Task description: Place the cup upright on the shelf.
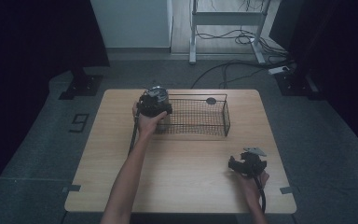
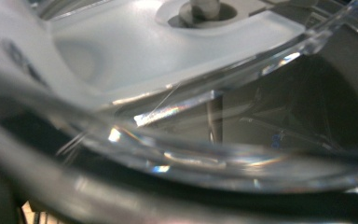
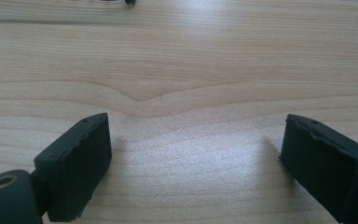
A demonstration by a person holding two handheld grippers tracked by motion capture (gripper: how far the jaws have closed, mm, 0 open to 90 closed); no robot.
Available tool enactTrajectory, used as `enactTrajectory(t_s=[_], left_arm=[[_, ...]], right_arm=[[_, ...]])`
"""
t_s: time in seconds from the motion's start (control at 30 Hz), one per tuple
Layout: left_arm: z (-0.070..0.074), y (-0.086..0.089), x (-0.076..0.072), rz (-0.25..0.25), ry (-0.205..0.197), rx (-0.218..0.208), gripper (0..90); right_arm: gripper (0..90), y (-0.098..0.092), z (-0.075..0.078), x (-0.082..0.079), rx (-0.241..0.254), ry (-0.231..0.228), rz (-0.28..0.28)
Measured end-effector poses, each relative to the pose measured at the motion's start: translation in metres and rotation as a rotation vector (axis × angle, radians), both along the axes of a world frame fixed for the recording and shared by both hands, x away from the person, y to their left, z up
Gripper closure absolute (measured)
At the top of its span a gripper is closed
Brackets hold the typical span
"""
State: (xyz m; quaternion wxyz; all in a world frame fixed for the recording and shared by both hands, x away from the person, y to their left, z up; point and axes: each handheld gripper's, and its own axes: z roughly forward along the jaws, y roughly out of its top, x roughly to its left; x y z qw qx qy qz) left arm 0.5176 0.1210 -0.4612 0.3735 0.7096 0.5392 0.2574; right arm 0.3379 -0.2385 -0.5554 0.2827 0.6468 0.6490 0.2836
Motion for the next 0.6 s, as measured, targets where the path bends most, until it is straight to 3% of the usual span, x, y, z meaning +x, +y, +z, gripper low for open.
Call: enactTrajectory(t_s=[0.3, 0.6], left_arm=[[-0.009, -0.001, 0.0, 0.004, 0.012, 0.001, 4.1], [-0.013, -0.002, -0.004, -0.003, -0.006, 0.001, 4.1]], right_arm=[[8.9, 0.0, 0.0, 0.0, 0.001, -0.001, 0.001], [9.0, 0.0, 0.0, 0.0, 0.001, -0.001, 0.001]])
